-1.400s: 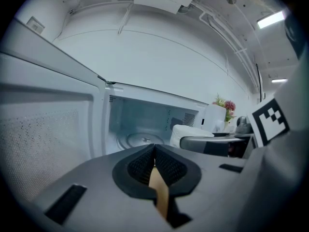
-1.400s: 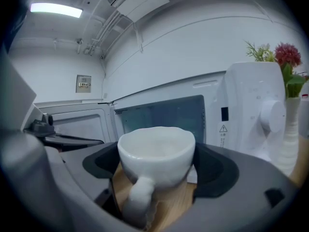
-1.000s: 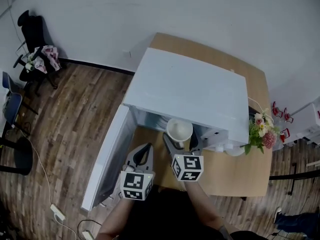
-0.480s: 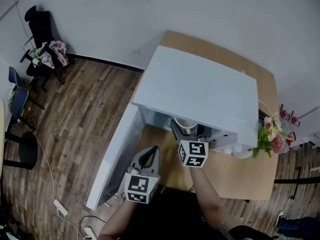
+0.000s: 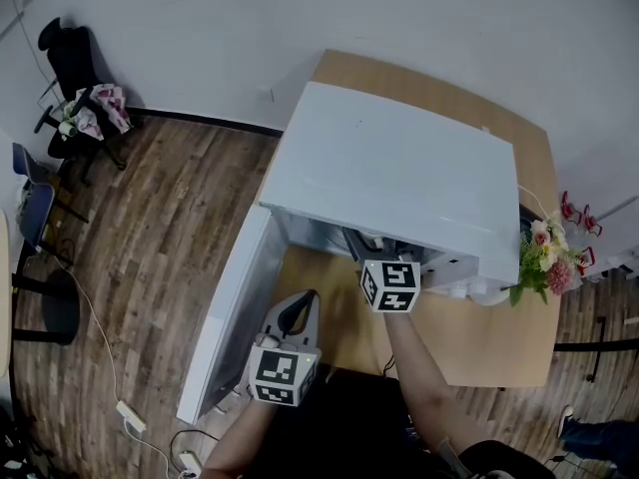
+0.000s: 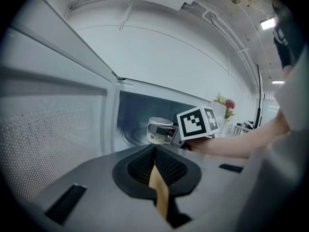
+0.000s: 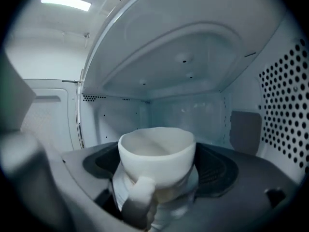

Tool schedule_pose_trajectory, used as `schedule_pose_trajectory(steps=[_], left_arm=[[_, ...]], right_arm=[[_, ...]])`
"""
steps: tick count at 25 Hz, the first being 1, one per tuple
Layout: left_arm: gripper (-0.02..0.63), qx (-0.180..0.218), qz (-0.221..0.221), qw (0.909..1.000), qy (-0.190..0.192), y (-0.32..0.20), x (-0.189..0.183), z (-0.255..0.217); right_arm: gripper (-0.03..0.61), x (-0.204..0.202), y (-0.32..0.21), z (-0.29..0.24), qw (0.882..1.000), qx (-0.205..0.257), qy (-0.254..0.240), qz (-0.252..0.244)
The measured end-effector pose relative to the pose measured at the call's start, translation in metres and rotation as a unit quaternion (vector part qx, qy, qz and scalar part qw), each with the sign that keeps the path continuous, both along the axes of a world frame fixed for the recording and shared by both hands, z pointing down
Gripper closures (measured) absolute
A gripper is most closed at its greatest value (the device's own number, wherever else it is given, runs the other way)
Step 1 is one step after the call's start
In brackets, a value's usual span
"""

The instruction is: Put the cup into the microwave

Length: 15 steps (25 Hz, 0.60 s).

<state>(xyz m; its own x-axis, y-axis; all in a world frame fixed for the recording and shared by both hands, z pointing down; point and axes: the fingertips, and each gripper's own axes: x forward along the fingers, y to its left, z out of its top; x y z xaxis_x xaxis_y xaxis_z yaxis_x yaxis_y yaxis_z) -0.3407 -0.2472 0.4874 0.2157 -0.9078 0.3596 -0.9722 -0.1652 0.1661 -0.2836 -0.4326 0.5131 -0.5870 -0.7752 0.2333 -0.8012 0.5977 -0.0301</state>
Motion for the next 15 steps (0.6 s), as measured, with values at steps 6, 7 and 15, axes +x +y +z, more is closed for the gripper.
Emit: schedule_pose_trajectory(steps=[6,7,15], left_arm=[[0.609,-0.004,0.015,0.9999,-0.002,0.001,0.004,0.004],[0.609,-0.004,0.017,0.9998,-0.002,0.001,0.005,0.004],[0.609,0.001,0.027,0.9996,-0.004,0.004,0.012,0.004]], right_arm=[[0.140,-0.001,-0.001,0.000,1.000,0.005,-0.005,-0.005],[0.140,-0.001,-0.001,0.000,1.000,0.004,-0.005,-0.002],[0.140,0.002,0.000,-0.002,1.000,0.012,-0.001,0.006]])
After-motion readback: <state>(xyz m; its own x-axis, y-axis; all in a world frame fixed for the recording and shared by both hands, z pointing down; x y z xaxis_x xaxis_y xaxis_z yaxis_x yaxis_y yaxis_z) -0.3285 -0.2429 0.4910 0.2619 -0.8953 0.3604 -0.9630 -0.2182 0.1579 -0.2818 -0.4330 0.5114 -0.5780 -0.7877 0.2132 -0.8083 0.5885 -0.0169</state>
